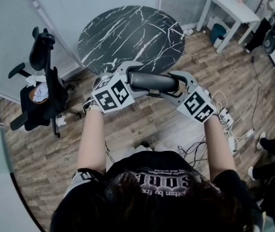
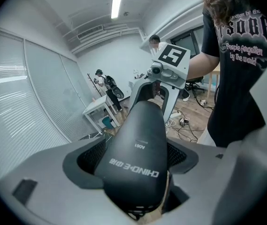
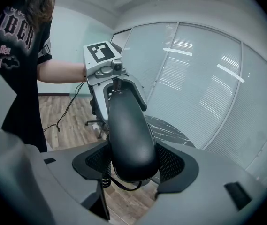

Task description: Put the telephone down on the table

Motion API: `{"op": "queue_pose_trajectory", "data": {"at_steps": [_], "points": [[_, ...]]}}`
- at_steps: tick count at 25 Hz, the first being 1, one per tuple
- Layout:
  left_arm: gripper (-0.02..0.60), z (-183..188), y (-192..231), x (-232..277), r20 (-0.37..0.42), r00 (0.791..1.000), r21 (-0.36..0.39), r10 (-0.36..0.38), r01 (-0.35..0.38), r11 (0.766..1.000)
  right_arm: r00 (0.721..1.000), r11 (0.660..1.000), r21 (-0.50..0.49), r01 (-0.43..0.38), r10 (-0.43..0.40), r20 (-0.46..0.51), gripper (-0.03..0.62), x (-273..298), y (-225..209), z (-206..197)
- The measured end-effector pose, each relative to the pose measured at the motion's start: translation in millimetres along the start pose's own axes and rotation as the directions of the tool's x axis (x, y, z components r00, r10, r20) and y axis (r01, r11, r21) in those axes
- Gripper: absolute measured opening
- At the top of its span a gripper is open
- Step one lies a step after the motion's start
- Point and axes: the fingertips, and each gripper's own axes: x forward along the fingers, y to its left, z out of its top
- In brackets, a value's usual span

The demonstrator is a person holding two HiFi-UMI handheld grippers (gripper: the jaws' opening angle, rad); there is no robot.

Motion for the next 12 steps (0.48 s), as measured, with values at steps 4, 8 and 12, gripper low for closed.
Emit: {"op": "queue_pose_trajectory", "data": {"at_steps": [4, 8, 12], "points": [[0.367, -10, 14, -2, 0.010, 1.000, 0.002, -0.010, 0.010, 1.000, 1.000, 1.000, 0.011, 0.004, -0.003, -0.005, 0.304, 15, -7, 5], [0.367, -19, 25, -4, 0.011, 1.000, -0.004, -0.011, 0.011, 1.000, 1.000, 1.000, 0.012, 0.002, -0.002, -0.007, 0.304, 28, -13, 8], [0.367, -31, 33, -4, 0.010, 1.000, -0.023, -0.009, 0.010, 1.000, 1.000, 1.000, 0.007, -0.014, 0.015, -0.014, 0.304, 42, -16, 10]]}}
